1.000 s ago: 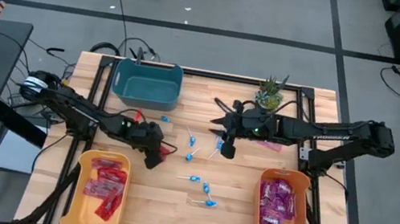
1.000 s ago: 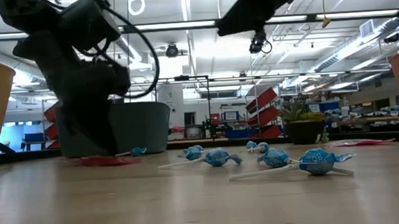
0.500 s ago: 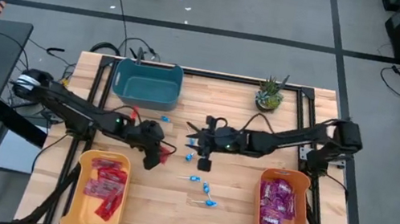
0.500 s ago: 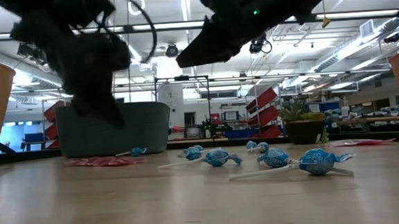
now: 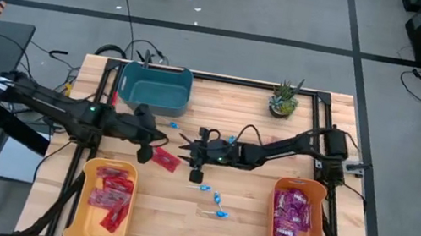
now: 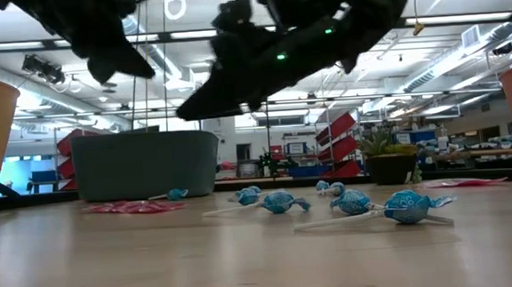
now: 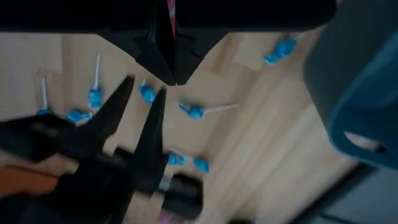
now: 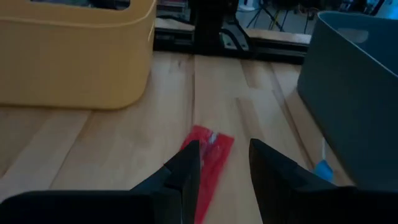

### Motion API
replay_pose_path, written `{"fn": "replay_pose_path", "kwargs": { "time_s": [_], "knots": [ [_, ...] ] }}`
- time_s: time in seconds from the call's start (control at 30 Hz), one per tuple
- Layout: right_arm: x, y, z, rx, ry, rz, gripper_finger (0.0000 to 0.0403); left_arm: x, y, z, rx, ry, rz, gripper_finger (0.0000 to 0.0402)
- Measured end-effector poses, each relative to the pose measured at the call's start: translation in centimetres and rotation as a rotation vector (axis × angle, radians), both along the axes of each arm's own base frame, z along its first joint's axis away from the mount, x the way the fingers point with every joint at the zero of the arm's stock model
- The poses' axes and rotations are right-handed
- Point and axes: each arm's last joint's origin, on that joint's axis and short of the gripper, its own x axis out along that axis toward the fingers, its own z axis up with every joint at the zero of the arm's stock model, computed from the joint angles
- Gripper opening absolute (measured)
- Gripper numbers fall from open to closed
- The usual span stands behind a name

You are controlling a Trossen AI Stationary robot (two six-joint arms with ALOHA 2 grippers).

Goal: Sort candy
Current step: Put the red candy into the yellow bin

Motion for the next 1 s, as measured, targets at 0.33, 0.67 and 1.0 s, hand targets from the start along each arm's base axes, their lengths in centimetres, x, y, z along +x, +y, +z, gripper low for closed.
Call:
{"fn": "replay_pose_path", "kwargs": {
  "time_s": [0.33, 0.67, 1.0],
  "knots": [
    [3.1, 0.3, -0.9, 0.037, -0.017, -0.013, 0.0124, -3.2, 0.6, 3.6, 0.111, -0.229, -0.04, 0.0],
    [3.7, 0.7, -2.2, 0.132, -0.064, -0.044, 0.0136, -5.7, 1.0, 5.6, 0.182, -0.373, -0.067, 0.0],
    [3.6, 1.7, -2.9, 0.101, -0.044, -0.044, 0.0191, -5.9, 1.1, 5.7, 0.203, -0.37, -0.075, 0.0]
  ]
}}
